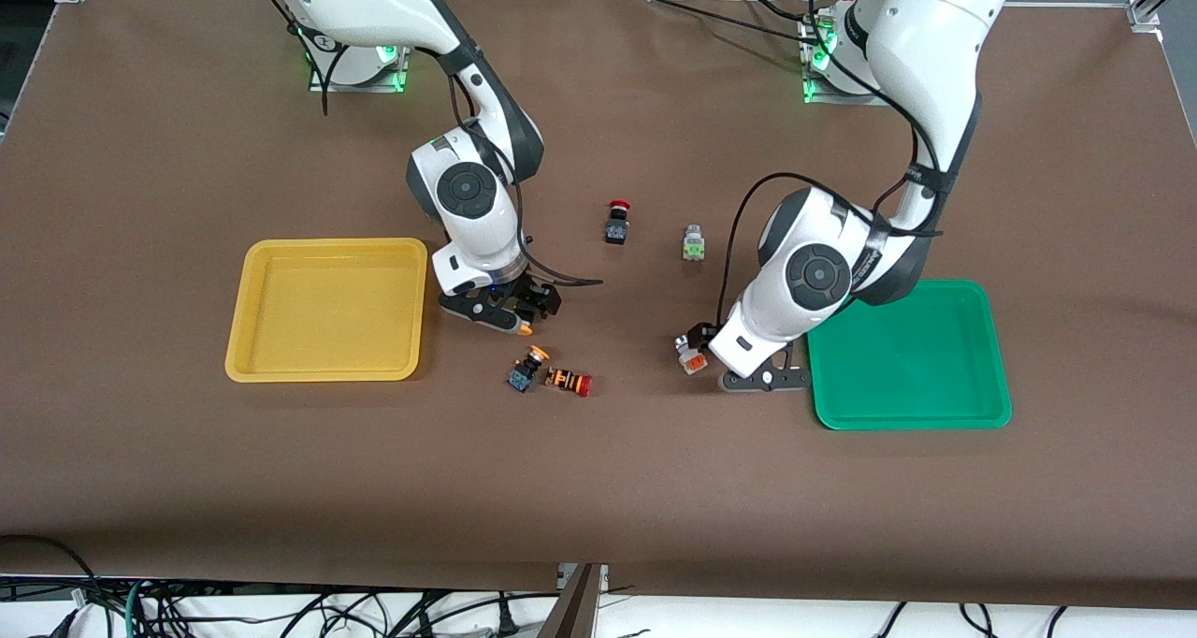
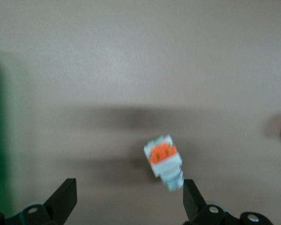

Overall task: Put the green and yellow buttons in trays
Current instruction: 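Grasp the orange-top button with the left gripper while the right gripper grasps yellow-cap, then carry the orange button to the green tray while the right gripper carries yellow-cap, then open the left gripper over the green tray while the right gripper opens, then reach and grasp the green-top white button with the left gripper, then carry the green button to the green tray while the right gripper reaches yellow-cap, then release the green button and withdraw the left gripper while the right gripper grasps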

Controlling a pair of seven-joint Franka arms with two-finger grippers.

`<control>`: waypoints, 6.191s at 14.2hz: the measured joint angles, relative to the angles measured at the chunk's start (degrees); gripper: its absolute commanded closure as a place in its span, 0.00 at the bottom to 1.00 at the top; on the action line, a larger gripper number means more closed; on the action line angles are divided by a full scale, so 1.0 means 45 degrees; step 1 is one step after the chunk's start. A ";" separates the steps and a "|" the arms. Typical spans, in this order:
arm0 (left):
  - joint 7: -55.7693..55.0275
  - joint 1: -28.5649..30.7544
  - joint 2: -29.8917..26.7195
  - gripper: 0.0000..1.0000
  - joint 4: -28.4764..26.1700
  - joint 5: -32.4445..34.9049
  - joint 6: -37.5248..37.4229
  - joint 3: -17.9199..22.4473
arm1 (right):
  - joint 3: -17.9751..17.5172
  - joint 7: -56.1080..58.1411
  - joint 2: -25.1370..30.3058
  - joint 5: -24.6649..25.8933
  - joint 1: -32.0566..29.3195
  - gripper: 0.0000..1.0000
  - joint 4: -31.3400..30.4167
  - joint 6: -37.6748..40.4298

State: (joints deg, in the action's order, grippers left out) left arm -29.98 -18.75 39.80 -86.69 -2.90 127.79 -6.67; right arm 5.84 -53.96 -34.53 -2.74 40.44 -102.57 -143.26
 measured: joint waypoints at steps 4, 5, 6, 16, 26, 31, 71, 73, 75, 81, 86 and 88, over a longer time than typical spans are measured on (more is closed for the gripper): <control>-0.2211 -0.0272 0.1153 0.00 0.1058 -0.0099 0.0203 -0.0010 | 0.0001 0.0000 -0.0108 0.0132 0.0131 0.06 -0.0856 -0.1378; -0.2539 -0.0371 0.1383 0.00 0.1123 -0.0100 0.0418 -0.0013 | 0.0000 0.0000 -0.0111 0.0138 0.0260 0.08 -0.1014 -0.1504; -0.2781 -0.0478 0.1591 0.00 0.1168 -0.0100 0.0590 -0.0014 | -0.0001 0.0000 -0.0111 0.0140 0.0392 0.10 -0.1102 -0.1553; -0.2837 -0.0873 0.2396 1.00 0.1283 -0.0099 0.1197 0.0048 | 0.0028 -0.0005 -0.0519 0.0844 0.0582 0.45 -0.1238 -0.2154; 0.0874 0.0427 0.0713 1.00 0.1924 -0.0049 -0.2940 0.0407 | 0.0096 0.0032 -0.0552 0.0906 0.0589 0.92 -0.1214 -0.2365; 0.6246 0.2535 0.0190 1.00 0.1484 0.1474 -0.4588 0.0506 | 0.0857 0.1505 -0.0071 0.0941 0.0588 0.92 -0.1079 -0.1560; -0.0558 0.1844 -0.2121 1.00 -0.4836 0.2267 -0.1525 -0.3696 | 0.2484 1.0178 0.3661 -0.1811 -0.2527 0.05 -0.5110 -0.1583; 0.1064 0.2835 -0.2672 1.00 -0.3620 0.2289 -0.3627 -0.3652 | 0.2450 0.8749 0.3474 -0.1811 -0.1429 0.05 -0.4545 -0.1584; 0.2881 0.4029 -0.2907 1.00 -0.2867 0.2480 -0.4356 -0.3551 | 0.2444 0.7591 0.3019 -0.1811 -0.0640 0.06 -0.3812 -0.1584; 0.7486 0.7607 -0.1577 1.00 -0.2272 0.5994 -0.2879 -0.3407 | 0.2419 0.4847 0.0408 -0.1810 0.0766 0.07 -0.1213 -0.1584; 0.7990 0.8245 -0.0132 0.00 -0.2278 0.6030 -0.1385 -0.3498 | 0.2458 0.2878 -0.1318 -0.1802 0.1316 0.09 0.0843 -0.1481; 0.7989 0.8241 -0.0185 0.00 -0.2151 0.6030 -0.1391 -0.3604 | 0.2547 0.2056 -0.1734 -0.1689 0.1337 0.09 0.1666 -0.1259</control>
State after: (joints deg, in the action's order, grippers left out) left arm 5.97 18.34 38.97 -96.37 24.24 121.53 -22.89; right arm 17.30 -44.71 -42.34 -10.34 46.46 -95.07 -148.93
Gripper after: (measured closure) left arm 0.441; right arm 0.079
